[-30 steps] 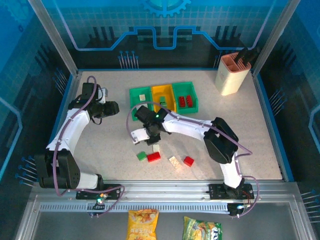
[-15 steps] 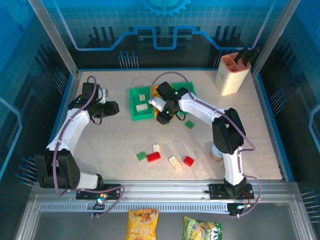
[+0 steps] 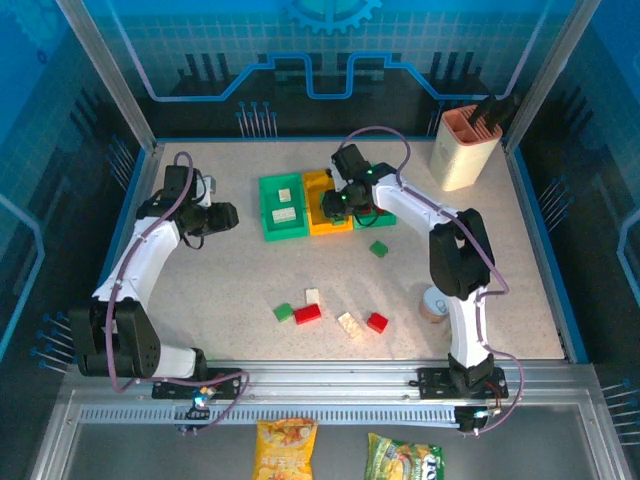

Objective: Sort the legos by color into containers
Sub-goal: Place the lego in the container.

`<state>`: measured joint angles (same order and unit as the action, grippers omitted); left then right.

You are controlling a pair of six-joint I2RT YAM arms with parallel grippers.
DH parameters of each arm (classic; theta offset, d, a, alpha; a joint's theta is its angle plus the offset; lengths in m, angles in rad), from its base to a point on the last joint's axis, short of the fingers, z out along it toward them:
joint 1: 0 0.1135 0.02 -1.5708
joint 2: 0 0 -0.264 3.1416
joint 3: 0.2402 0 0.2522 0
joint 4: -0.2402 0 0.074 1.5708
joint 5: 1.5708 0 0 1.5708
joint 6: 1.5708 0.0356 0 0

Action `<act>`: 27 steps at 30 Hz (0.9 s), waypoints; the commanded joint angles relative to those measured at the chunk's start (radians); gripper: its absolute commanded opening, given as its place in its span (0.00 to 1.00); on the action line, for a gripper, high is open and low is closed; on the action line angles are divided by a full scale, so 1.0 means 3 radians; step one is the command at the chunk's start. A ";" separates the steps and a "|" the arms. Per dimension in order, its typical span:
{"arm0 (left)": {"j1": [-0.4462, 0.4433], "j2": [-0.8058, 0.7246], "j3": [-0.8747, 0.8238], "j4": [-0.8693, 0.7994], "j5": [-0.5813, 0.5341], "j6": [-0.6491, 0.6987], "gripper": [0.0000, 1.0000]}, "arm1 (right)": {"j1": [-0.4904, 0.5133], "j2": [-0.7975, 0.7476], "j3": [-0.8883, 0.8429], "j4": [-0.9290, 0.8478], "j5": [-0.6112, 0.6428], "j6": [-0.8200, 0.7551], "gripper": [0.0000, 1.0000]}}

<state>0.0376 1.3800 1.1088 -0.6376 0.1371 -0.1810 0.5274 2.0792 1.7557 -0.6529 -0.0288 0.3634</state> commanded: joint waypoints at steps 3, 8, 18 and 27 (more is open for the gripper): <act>0.0034 -0.0057 0.0001 0.0022 0.0075 0.0005 0.54 | -0.0052 0.0262 0.0382 0.0056 0.0168 0.0188 0.30; 0.0034 -0.0059 0.0002 0.0021 0.0073 0.0005 0.54 | -0.0065 0.0576 0.0850 -0.0129 0.0268 0.0243 0.30; 0.0036 -0.0049 -0.0001 0.0019 0.0071 0.0005 0.54 | -0.0076 0.1101 0.1580 -0.0214 -0.0020 0.0350 0.33; 0.0033 -0.0034 -0.0009 0.0026 0.0067 0.0004 0.54 | -0.0110 0.1390 0.1884 -0.0258 -0.0068 0.0541 0.38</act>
<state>0.0376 1.3800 1.1088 -0.6376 0.1371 -0.1814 0.5152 2.4725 2.2852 -0.7036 -0.0353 0.4896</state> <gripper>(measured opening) 0.537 0.379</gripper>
